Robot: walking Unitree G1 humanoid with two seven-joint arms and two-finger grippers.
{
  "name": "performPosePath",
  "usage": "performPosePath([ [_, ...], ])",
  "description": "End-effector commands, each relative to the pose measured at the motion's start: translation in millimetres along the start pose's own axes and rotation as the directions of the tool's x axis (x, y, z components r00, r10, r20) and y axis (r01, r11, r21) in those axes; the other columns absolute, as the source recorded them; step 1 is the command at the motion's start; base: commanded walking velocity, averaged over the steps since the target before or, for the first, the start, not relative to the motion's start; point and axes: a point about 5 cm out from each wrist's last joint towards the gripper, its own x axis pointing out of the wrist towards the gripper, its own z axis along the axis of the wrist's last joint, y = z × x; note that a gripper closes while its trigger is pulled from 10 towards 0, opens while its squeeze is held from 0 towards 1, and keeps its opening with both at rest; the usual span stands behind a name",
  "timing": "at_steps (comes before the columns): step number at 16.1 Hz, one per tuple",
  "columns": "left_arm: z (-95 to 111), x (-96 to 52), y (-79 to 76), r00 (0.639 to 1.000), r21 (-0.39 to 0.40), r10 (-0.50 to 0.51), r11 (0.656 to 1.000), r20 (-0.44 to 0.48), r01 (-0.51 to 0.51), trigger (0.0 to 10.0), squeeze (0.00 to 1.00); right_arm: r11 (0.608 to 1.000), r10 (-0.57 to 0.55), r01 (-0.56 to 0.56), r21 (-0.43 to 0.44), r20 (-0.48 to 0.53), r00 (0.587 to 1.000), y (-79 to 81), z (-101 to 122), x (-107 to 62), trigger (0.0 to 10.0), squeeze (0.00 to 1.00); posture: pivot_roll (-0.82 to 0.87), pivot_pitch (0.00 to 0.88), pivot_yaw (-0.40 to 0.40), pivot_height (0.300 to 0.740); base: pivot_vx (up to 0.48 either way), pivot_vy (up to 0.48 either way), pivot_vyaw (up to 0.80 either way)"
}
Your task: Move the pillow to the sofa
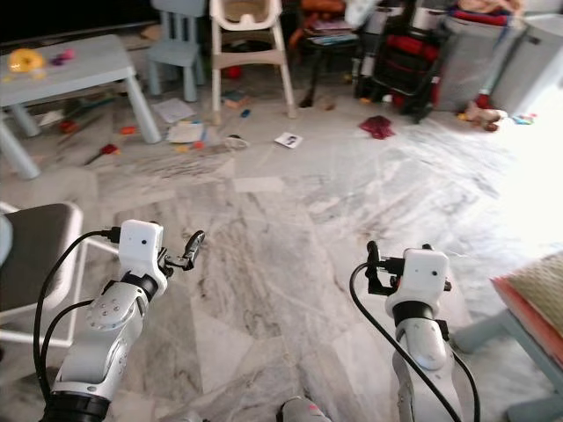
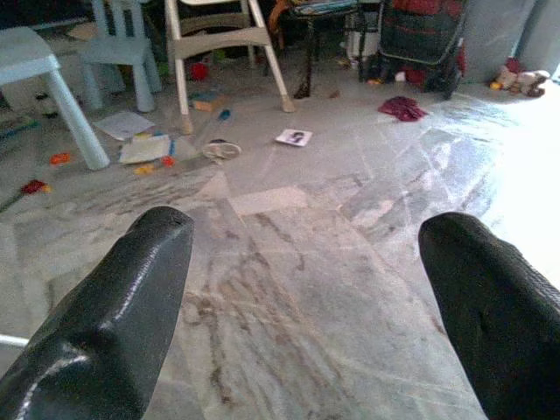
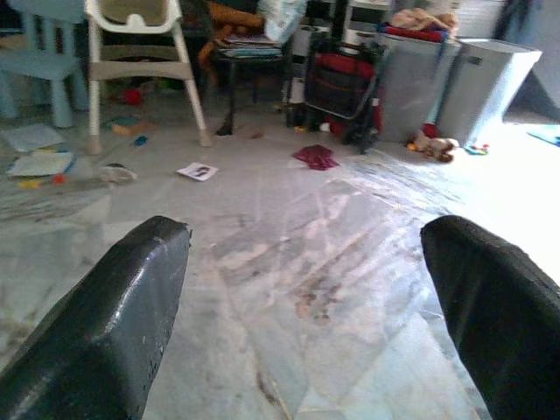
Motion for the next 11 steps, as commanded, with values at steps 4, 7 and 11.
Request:
performPosePath([
  [4,3.2,5.7,-0.6,1.0,-0.036,0.002,0.999,0.001,-0.002,10.0,0.0,1.0,-0.026,0.026,0.004,-0.022,0.999,-5.9,-3.1,3.6,10.0,0.0,-0.07,0.0,0.027,0.74,0.0,0.0,-0.8],
  [7,4.1,6.6,-1.9,1.0,-0.044,-0.008,0.999,0.009,0.009,10.0,0.0,1.0,-0.03,0.03,0.004,-0.018,0.999,-7.0,-1.7,5.7,10.0,0.0,-0.08,0.0,0.03,0.74,0.0,0.0,-0.8],
  [11,4.7,8.0,-5.6,1.0,-0.053,-0.02,0.998,0.017,0.021,10.0,0.0,1.0,-0.03,0.03,0.006,-0.011,0.999,-6.3,0.2,8.9,10.0,0.0,-0.08,0.0,0.024,0.74,0.193,0.0,-0.8],
])
